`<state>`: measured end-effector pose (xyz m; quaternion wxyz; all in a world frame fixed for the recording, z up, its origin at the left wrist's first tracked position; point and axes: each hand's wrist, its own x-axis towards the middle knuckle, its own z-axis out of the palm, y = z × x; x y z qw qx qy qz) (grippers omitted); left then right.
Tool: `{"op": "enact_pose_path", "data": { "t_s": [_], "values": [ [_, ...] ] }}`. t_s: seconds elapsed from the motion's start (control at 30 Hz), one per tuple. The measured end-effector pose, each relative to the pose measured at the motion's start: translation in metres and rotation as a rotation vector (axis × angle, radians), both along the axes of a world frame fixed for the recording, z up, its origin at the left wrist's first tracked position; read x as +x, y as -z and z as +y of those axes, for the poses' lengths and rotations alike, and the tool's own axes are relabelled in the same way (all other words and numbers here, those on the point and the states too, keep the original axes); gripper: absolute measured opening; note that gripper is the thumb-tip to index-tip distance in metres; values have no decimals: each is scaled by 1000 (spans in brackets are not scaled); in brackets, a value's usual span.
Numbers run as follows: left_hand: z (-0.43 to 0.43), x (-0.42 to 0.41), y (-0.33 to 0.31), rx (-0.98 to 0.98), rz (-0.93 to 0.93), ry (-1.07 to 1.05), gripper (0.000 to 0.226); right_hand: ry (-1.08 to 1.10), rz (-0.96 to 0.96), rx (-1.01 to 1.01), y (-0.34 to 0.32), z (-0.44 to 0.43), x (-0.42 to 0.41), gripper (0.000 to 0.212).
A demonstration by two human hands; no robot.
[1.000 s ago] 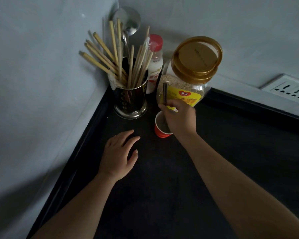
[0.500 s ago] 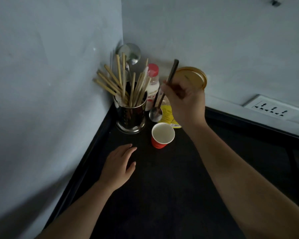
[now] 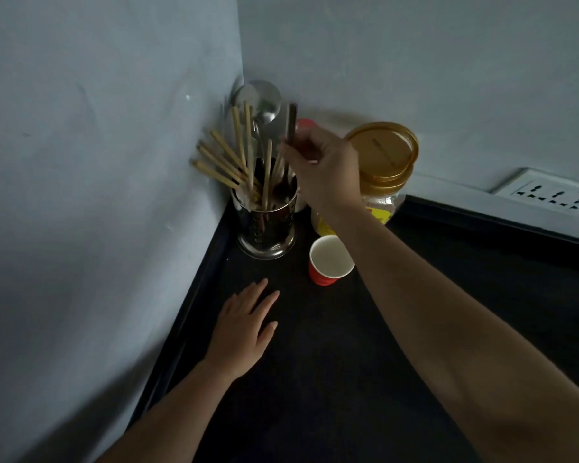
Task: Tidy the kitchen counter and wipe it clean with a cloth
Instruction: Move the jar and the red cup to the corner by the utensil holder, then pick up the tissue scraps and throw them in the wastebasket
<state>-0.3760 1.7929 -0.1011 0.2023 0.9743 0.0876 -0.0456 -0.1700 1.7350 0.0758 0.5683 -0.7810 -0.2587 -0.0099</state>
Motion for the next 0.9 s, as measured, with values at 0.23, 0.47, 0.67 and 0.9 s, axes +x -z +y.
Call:
{"op": "enact_pose_path", "data": {
  "t_s": [0.23, 0.47, 0.67, 0.9],
  "values": [
    [-4, -5, 3, -19, -7, -31, 52, 23, -113, -223, 37, -7, -18, 19],
    [0, -5, -4, -59, 9, 4, 59, 169, 163, -294, 41, -62, -63, 62],
    [3, 3, -18, -165, -43, -34, 57, 275, 424, -424, 64, -145, -144, 54],
    [-47, -8, -59, -285, 35, 66, 38, 482, 613, -347, 79, -223, -234, 47]
  ]
}}
